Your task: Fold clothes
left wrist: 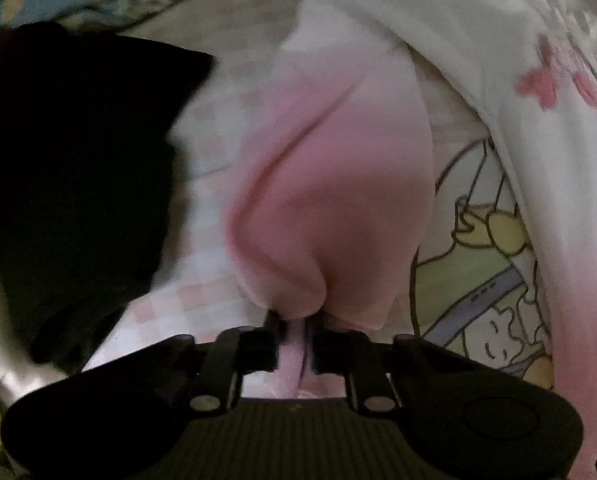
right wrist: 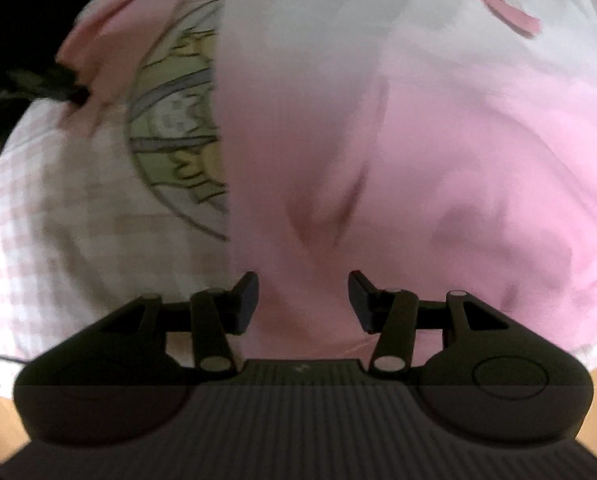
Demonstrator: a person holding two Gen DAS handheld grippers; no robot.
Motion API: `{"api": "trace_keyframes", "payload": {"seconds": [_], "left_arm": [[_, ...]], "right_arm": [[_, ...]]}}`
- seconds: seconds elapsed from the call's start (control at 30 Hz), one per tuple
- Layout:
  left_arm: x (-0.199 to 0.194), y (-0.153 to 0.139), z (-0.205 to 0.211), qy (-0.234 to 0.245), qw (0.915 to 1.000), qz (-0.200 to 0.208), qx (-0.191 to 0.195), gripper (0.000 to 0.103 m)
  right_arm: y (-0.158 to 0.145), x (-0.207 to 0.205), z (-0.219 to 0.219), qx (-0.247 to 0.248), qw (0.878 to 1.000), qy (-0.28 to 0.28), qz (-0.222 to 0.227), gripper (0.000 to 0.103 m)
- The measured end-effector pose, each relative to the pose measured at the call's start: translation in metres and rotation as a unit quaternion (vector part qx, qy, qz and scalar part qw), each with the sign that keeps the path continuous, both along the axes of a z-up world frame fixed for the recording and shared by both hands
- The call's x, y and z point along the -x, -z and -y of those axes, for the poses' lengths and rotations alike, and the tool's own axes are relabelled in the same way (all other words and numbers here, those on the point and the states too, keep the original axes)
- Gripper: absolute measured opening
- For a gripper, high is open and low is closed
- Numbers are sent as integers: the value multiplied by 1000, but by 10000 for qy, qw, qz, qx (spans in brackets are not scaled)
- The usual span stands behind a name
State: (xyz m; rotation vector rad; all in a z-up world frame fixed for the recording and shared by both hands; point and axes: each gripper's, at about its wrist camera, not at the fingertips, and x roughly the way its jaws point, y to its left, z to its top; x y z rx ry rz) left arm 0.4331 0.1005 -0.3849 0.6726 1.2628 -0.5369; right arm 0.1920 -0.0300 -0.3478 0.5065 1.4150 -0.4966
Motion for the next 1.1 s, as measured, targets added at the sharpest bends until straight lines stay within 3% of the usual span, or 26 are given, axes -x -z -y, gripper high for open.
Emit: {"api": "trace_keyframes", "payload": {"seconds": [0.13, 0.27, 0.37, 0.53, 0.67, 0.83, 0.93, 1.0, 1.1], "left_arm": [[-11, -51, -19, -397, 9915, 1223, -180, 10], [-31, -108, -30, -529, 9717, 2270, -393, 10], [-47, -149, -26, -649, 9523, 2938, -511, 10], [-45, -226, 4, -758, 9192, 3864, -104, 11], [-12, -271, 51, -179, 9008, 4312, 482, 11], [73, -289, 137, 1240, 8841, 4299, 1345, 11], [147, -280, 183, 2220, 8660, 4123, 1753, 11], [198, -265, 210, 2880, 8587, 3779, 1919, 13], [274, -227, 244, 3814, 8577, 2874, 1906, 21]], "right_arm": [[-9, 4, 11, 173, 9997, 103, 123, 51], [-14, 13, 17, 235, 9994, 180, 197, 51], [-19, 23, 21, 211, 9989, 317, 278, 51], [-30, 40, 24, 180, 9978, 449, 447, 51], [-38, 58, 33, 194, 9962, 641, 560, 51], [-44, 87, 51, 221, 9920, 1064, 645, 51], [-44, 109, 62, 309, 9896, 1265, 609, 51], [-41, 127, 70, 329, 9876, 1433, 546, 51], [-35, 157, 83, 333, 9840, 1697, 432, 51]]}}
